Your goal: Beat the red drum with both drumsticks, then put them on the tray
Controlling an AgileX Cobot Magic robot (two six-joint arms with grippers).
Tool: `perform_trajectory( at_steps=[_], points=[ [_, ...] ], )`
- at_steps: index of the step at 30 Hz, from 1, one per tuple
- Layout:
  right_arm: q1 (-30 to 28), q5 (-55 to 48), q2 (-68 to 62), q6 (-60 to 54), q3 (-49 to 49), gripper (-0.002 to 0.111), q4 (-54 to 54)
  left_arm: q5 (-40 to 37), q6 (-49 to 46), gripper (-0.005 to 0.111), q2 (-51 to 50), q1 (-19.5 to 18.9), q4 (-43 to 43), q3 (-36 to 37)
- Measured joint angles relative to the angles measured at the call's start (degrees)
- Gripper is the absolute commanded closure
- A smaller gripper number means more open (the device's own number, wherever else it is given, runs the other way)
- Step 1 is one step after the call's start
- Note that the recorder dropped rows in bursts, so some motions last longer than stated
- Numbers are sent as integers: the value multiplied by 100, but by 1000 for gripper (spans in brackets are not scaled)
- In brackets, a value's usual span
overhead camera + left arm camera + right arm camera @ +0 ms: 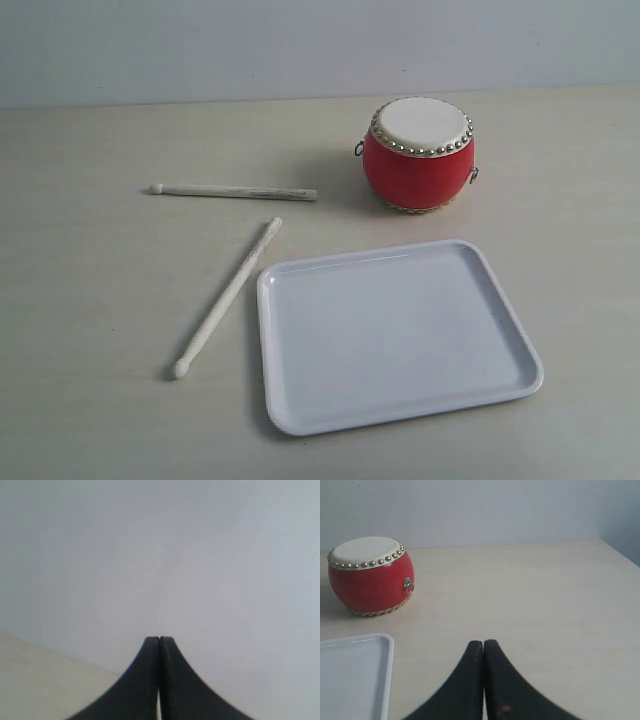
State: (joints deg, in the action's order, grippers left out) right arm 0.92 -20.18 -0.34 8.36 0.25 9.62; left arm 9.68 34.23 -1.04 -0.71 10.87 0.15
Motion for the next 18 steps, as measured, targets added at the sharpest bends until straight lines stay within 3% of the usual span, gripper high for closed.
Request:
perform_trajectory(
  at_steps=[8, 10, 14, 18],
  points=[
    [0, 0, 0, 0, 0, 108, 0, 1188, 34, 107, 0, 0, 12, 0],
    [0, 0, 0, 0, 0, 108, 0, 968, 34, 107, 0, 0, 49, 0],
    [0, 0, 0, 0, 0, 108, 0, -435, 46, 107, 0, 0, 85, 0],
    [0, 0, 0, 0, 0, 108, 0, -758, 46, 107, 0, 0, 193, 0]
  ],
)
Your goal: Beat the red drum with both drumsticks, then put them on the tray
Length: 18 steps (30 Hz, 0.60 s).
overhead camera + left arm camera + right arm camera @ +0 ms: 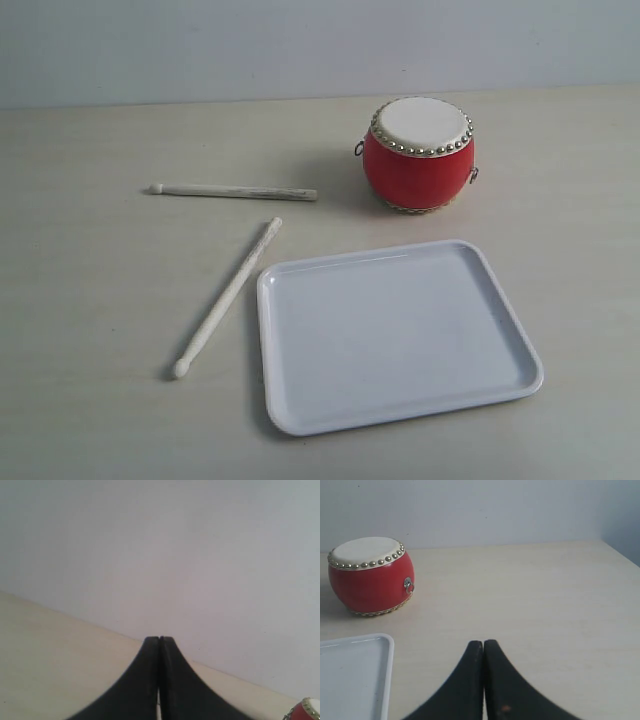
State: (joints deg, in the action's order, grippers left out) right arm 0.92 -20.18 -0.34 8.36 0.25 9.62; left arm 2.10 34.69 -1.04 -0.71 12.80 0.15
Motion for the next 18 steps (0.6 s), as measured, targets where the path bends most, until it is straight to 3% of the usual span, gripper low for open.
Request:
perform_trajectory(
  at_steps=[7, 18],
  points=[
    [0, 0, 0, 0, 0, 108, 0, -146, 0, 107, 0, 0, 600, 0],
    [0, 0, 0, 0, 0, 108, 0, -210, 117, 107, 0, 0, 687, 0]
  ],
)
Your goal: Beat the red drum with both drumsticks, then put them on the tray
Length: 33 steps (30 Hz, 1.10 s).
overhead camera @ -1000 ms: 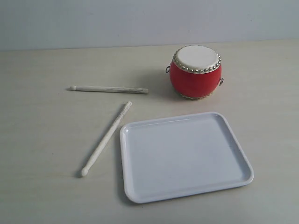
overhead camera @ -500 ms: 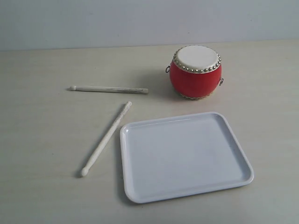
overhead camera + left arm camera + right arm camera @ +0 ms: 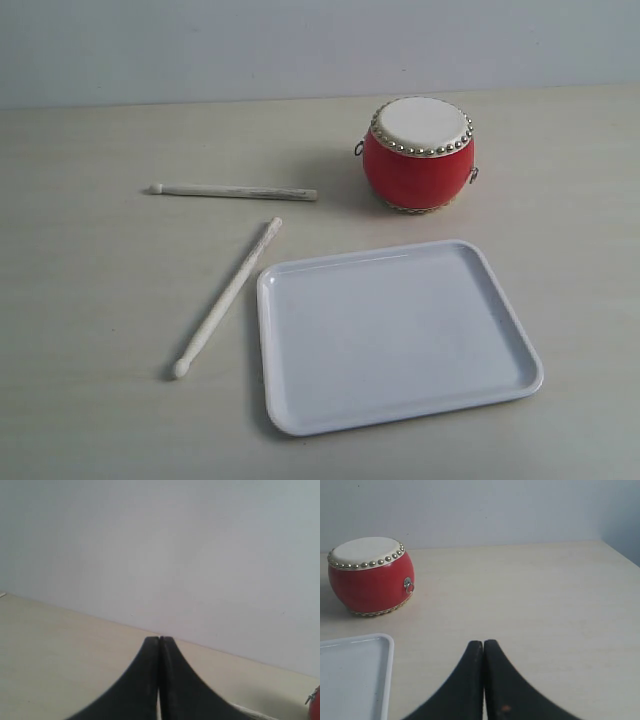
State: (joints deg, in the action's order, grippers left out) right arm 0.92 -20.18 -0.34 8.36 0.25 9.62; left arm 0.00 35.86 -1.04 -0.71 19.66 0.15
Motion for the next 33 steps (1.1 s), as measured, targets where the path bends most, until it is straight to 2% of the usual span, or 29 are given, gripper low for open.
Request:
perform_trajectory(
  at_steps=[2, 9, 12, 14, 16, 18, 19, 21, 22, 24, 25, 27, 30, 31, 32, 33],
  points=[
    [0, 0, 0, 0, 0, 108, 0, 107, 214, 107, 0, 0, -19, 0],
    [0, 0, 0, 0, 0, 108, 0, 1361, 1159, 107, -14, 0, 4, -66],
    [0, 0, 0, 0, 0, 108, 0, 1402, 1275, 107, -208, 0, 237, -408],
    [0, 0, 0, 0, 0, 108, 0, 1353, 1408, 107, -676, 0, 629, -934],
    [0, 0, 0, 0, 0, 108, 0, 1235, 1810, 107, -1507, 0, 1443, -1594],
    [0, 0, 0, 0, 0, 108, 0, 1198, 2937, 107, -2542, 0, 2965, -2134],
    [0, 0, 0, 0, 0, 108, 0, 1245, 3884, 107, -3286, 0, 4158, -2429],
    [0, 10, 0, 0, 0, 108, 0, 1303, 4873, 107, -4175, 0, 5410, -2766],
    [0, 9, 0, 0, 0, 108, 0, 1398, 5717, 107, -4972, 0, 6440, -3103],
    [0, 9, 0, 0, 0, 108, 0, 1625, 6825, 107, -6084, 0, 7486, -3567],
    [0, 9, 0, 0, 0, 108, 0, 1756, 7033, 107, -6594, 0, 7715, -3778],
    [0, 9, 0, 0, 0, 108, 0, 1761, 7089, 107, -7409, 159, 7916, -4133],
    [0, 9, 0, 0, 0, 108, 0, 1022, 5915, 107, -8092, 535, 8014, -4471],
    [0, 9, 0, 0, 0, 108, 0, 633, 5403, 107, -8219, 665, 8041, -4512],
    [0, 9, 0, 0, 0, 108, 0, -282, 4389, 107, -8385, 927, 8071, -4539],
    [0, 9, 0, 0, 0, 108, 0, -898, 3879, 107, -8452, 1075, 8035, -4539]
  ],
)
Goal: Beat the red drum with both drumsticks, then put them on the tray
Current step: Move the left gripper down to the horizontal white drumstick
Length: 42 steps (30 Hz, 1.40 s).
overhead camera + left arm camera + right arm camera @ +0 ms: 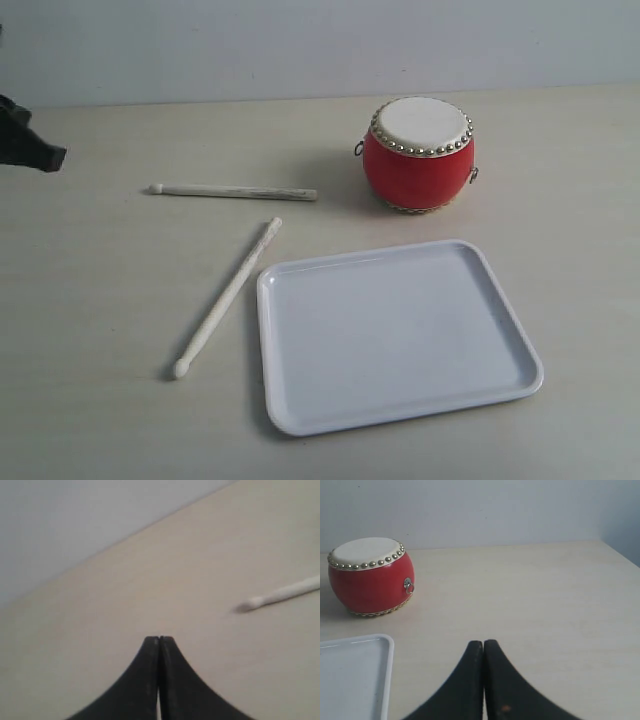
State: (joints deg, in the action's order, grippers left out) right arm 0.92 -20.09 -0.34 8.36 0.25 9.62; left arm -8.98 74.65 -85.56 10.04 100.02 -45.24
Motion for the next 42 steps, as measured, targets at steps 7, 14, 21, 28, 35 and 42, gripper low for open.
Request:
perform_trajectory(
  at_steps=[7, 14, 21, 28, 35, 42],
  points=[
    [0, 0, 0, 0, 0, 108, 0, -4529, -5417, 107, -938, 549, -5476, -1608],
    [0, 0, 0, 0, 0, 108, 0, -5304, -7660, 107, -1198, 694, -9727, -2880],
    [0, 0, 0, 0, 0, 108, 0, -5408, -8010, 107, -1198, 1236, -9914, -3019],
    [0, 0, 0, 0, 0, 108, 0, -5452, -8009, 100, -1198, 1361, -10044, -3019],
    [0, 0, 0, 0, 0, 108, 0, -5488, -8000, 72, -1211, 1361, -10307, -3019],
    [0, 0, 0, 0, 0, 108, 0, -5496, -8000, 65, -1563, 1396, -10750, -3019]
  ],
)
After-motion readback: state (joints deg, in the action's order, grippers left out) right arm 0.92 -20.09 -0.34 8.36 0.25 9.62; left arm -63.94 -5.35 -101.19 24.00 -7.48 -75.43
